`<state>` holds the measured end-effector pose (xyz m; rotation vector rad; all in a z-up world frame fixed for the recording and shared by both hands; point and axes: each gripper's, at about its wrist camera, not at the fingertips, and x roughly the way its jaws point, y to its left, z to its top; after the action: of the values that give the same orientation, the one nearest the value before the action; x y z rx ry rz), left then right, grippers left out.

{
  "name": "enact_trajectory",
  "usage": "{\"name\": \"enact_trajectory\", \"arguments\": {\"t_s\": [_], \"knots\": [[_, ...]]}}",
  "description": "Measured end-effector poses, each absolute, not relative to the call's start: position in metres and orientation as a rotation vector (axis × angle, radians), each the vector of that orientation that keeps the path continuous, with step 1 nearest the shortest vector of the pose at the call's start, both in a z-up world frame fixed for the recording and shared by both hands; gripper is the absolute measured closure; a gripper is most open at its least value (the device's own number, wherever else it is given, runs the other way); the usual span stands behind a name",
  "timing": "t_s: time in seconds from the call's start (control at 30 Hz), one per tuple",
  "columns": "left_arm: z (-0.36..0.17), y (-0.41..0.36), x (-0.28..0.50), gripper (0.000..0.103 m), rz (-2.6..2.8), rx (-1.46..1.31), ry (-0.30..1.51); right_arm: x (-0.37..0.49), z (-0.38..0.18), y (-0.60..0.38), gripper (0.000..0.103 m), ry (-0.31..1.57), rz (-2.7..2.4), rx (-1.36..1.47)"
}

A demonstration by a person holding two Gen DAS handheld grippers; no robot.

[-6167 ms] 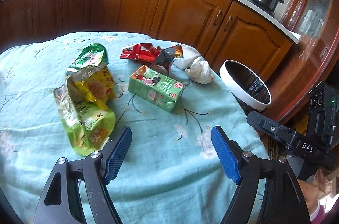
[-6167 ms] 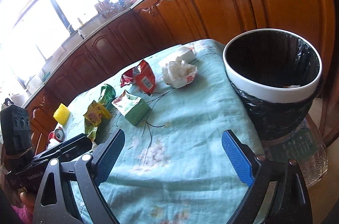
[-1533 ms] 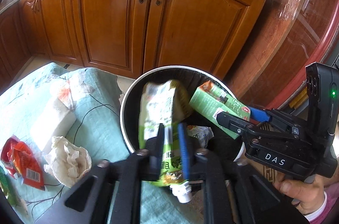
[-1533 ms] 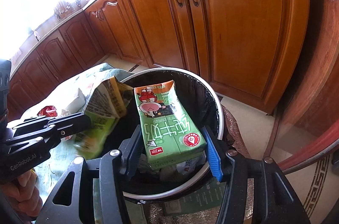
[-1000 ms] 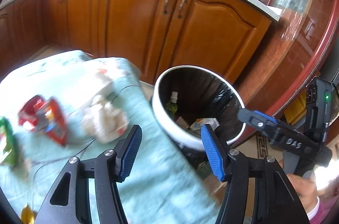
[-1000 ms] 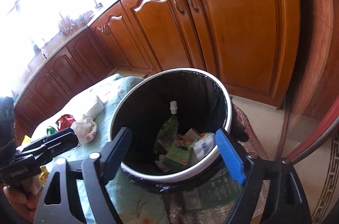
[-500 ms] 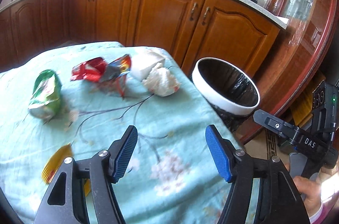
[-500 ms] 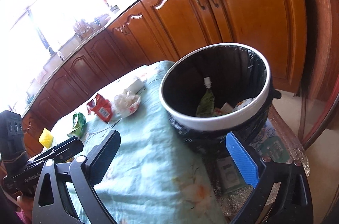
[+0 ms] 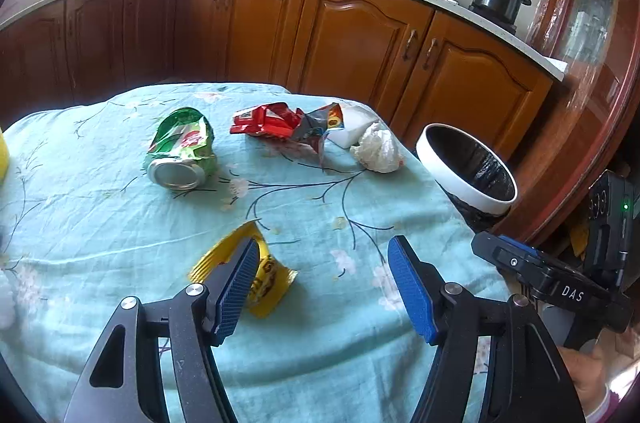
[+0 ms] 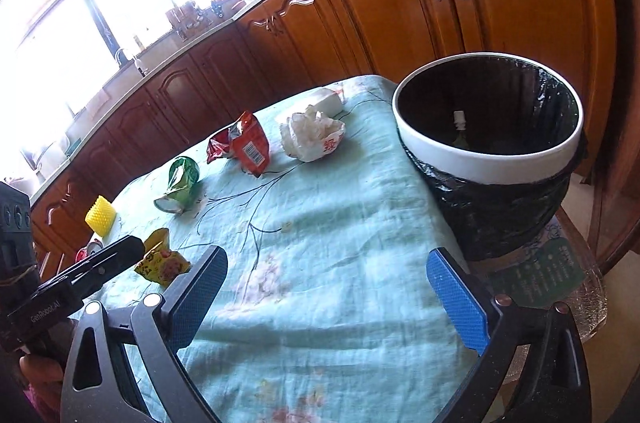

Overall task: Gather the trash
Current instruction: 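Move both tools back over the table toward the yellow snack bag, then grasp the yellow snack bag with the left tool while the right tool grasps the white crumpled tissue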

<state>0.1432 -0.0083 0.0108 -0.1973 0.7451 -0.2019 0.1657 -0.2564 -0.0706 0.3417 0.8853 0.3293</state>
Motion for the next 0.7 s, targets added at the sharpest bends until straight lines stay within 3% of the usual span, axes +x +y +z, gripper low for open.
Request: {"name": "enact_trajectory", "arguments": {"t_s": [0.7], "knots": [[-0.006,0.028,0.152,0.034,-0.131,-0.229,0.812,0.199,-0.072,-0.214,0.002,0.899,0.375,0.281]]}}
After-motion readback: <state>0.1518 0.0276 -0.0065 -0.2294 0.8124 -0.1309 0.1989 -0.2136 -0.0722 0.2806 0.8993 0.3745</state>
